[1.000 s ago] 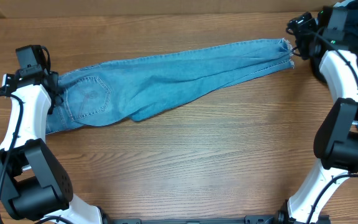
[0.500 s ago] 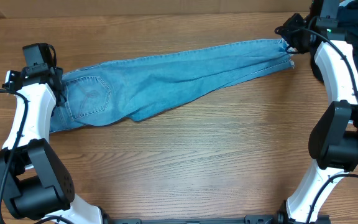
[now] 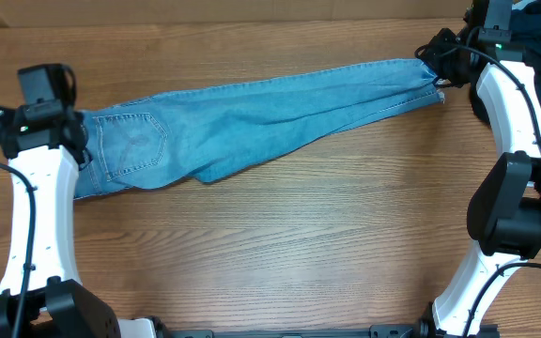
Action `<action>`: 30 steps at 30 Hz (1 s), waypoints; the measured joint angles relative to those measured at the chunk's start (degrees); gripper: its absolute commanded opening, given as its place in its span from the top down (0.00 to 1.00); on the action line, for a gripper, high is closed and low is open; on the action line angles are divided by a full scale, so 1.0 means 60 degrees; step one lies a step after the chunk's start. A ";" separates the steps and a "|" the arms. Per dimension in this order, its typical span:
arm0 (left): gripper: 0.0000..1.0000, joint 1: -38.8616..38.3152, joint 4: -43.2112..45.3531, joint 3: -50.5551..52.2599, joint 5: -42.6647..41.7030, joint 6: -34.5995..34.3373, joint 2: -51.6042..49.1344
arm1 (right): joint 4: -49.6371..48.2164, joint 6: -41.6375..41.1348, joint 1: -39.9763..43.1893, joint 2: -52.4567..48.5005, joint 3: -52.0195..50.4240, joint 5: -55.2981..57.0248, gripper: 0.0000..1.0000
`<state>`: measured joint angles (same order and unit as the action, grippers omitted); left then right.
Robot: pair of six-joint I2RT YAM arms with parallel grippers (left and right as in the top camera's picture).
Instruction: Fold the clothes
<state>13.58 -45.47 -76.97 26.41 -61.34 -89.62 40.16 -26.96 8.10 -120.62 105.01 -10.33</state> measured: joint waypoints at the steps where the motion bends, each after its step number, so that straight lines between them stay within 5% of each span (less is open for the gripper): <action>1: 0.96 -0.0142 0.0025 -0.0018 -0.0087 0.0091 -0.0007 | 0.0018 0.0022 -0.0015 -0.0011 0.0000 0.0000 0.96; 12: 0.96 -0.2182 0.1847 -0.0029 -0.0765 0.1770 -0.2302 | 0.0816 0.0153 -0.0616 -0.1140 0.0007 -0.0463 0.96; 30: 0.96 -0.2266 0.2269 -0.0029 -0.1486 0.2047 -0.4619 | 0.1107 0.0251 -0.1286 -0.1712 0.0007 -0.0568 0.96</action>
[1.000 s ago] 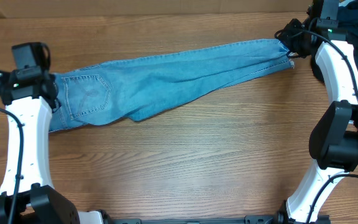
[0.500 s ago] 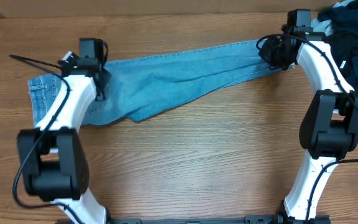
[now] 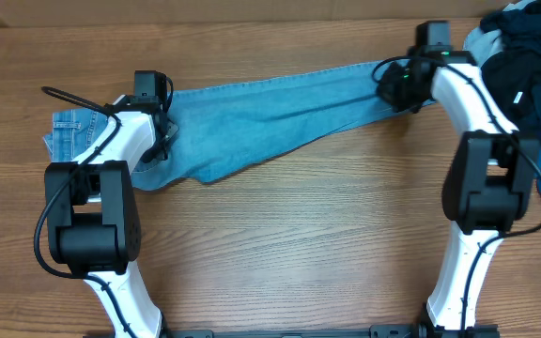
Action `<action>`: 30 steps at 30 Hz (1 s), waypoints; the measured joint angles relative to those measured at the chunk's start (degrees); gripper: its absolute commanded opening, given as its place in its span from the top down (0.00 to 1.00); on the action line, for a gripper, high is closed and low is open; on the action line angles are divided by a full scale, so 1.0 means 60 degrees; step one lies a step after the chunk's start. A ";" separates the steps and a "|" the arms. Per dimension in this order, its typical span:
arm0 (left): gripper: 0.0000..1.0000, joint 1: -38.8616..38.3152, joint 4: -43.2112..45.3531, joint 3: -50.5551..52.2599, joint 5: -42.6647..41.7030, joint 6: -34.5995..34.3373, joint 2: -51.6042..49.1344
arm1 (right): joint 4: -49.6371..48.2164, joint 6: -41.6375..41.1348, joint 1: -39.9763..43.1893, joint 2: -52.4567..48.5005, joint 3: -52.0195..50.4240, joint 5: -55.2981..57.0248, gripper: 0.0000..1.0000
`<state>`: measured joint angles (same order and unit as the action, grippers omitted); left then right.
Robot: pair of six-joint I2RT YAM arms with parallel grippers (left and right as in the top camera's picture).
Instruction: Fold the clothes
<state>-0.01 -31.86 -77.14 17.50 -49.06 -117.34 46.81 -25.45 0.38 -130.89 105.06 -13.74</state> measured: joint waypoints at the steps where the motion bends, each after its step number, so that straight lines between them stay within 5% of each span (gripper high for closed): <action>1: 0.96 0.0000 0.0018 0.0000 0.0000 0.0000 0.0000 | -0.0095 0.0004 -0.0084 -0.0084 0.0000 0.0004 0.96; 19: 0.96 0.0000 -0.0062 -0.0011 -0.0040 0.0004 0.0000 | -0.4131 -0.0707 -0.0291 -0.1118 0.0040 0.0477 0.96; 30: 0.96 0.0000 -0.0113 -0.0022 -0.0069 0.0175 0.0000 | 0.1508 -0.0251 0.0240 -0.1111 0.4007 0.0634 0.96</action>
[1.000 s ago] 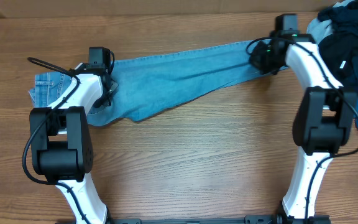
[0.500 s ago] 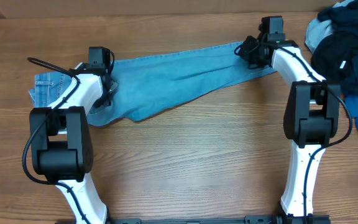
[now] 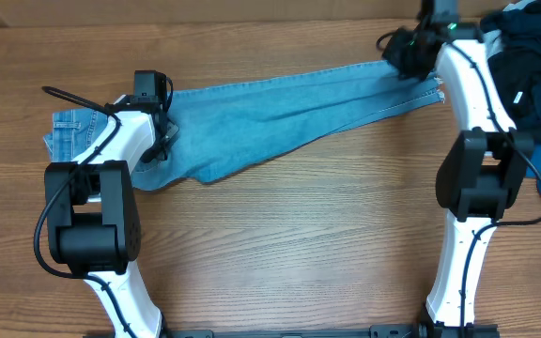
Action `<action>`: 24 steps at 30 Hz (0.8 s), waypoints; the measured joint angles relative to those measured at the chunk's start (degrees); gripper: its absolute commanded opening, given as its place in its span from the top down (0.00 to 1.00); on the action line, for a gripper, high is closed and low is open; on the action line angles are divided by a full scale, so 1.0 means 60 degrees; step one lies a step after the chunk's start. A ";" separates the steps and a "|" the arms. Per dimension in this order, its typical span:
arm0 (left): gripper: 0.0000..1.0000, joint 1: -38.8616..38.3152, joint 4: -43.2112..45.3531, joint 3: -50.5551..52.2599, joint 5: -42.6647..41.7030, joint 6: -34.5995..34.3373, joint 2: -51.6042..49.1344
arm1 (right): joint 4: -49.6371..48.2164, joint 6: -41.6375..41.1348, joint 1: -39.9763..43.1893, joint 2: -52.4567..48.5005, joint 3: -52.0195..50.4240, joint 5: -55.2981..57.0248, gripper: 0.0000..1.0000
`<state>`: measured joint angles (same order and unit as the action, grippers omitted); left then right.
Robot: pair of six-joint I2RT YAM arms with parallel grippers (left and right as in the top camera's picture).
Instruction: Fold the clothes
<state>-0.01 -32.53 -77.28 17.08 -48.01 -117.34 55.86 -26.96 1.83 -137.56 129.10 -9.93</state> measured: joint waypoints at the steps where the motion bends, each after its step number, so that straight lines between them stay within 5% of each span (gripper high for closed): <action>1: 0.96 0.0000 0.0000 -0.0004 0.0000 0.0007 0.0000 | 0.0328 0.0095 0.0029 0.0018 0.0328 0.0025 0.96; 5: 0.96 0.0000 0.0004 -0.0004 0.0000 0.0029 0.0000 | 0.1020 0.0317 -0.0033 0.0131 0.0335 0.0055 0.96; 14: 0.96 0.0000 0.0036 -0.0004 0.0000 0.0036 0.0000 | -0.0579 0.0430 -0.0463 0.0113 -0.2455 -0.0091 0.96; 24: 0.96 0.0000 0.0036 -0.0004 0.0000 0.0036 0.0000 | -0.1814 0.0321 -0.0492 0.0109 -0.3111 -0.0219 0.96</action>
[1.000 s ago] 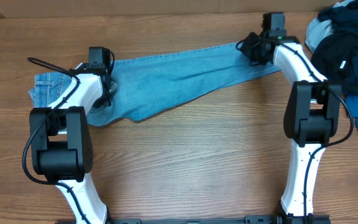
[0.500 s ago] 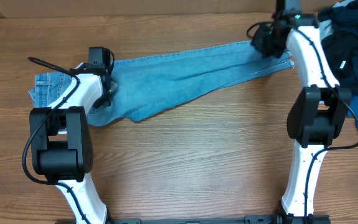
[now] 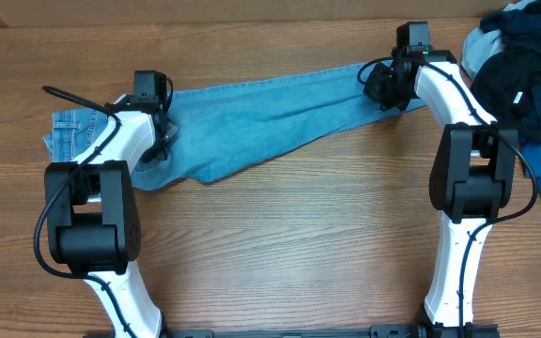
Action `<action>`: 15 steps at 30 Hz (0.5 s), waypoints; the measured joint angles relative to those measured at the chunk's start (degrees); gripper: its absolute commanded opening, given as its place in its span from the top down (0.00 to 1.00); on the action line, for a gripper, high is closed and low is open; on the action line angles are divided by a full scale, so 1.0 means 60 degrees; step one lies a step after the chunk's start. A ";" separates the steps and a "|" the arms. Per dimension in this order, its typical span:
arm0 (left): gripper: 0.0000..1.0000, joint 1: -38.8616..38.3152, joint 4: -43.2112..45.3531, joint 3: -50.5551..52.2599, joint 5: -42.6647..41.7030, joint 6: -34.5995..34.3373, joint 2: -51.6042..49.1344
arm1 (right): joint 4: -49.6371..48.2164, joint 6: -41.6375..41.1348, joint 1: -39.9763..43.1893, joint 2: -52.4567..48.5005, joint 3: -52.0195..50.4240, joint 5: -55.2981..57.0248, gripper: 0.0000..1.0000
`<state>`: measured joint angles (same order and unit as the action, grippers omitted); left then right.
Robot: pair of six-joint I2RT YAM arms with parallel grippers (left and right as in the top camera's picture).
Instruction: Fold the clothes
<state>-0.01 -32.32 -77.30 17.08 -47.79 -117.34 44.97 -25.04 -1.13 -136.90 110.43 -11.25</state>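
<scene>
Light blue jeans [image 3: 270,108] lie stretched across the far half of the wooden table [image 3: 289,244], waist at the left and leg ends at the right. My left gripper [image 3: 158,145] is low on the jeans near the hip, just right of the back pocket. My right gripper [image 3: 378,89] sits on the leg ends, and its arm hides the cuffs. From overhead the fingers of both are covered by their wrists, so whether either holds cloth is unclear.
A heap of dark and blue clothes [image 3: 524,75] lies at the far right corner, with a blue piece at the right edge. Both arm bases stand at the near edge, left and right.
My right gripper was just beyond the leg ends with the cuffs showing. It is now nearer and further left, on the legs, hiding the cuffs. The left arm and jeans are unchanged.
First my left arm stood at the waist's left edge and my right gripper at the cuffs. Then the left gripper was on the hip and the right on the legs. The right then stood beyond the cuffs, and now is on the legs again. The jeans stayed flat.
</scene>
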 measured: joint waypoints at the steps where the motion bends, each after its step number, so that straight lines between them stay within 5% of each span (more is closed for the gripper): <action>1: 0.96 0.0000 0.0000 0.0000 0.0000 0.0000 0.0000 | -0.0098 -0.0025 -0.0004 -0.0004 0.0000 -0.0004 0.96; 15: 0.96 0.0000 -0.0007 0.0000 0.0000 0.0044 0.0000 | -0.2634 -0.0696 -0.0025 -0.0463 -0.0007 0.0018 0.96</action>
<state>-0.01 -32.36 -77.30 17.08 -47.53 -117.34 29.17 -29.21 -1.28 -139.68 110.39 -11.14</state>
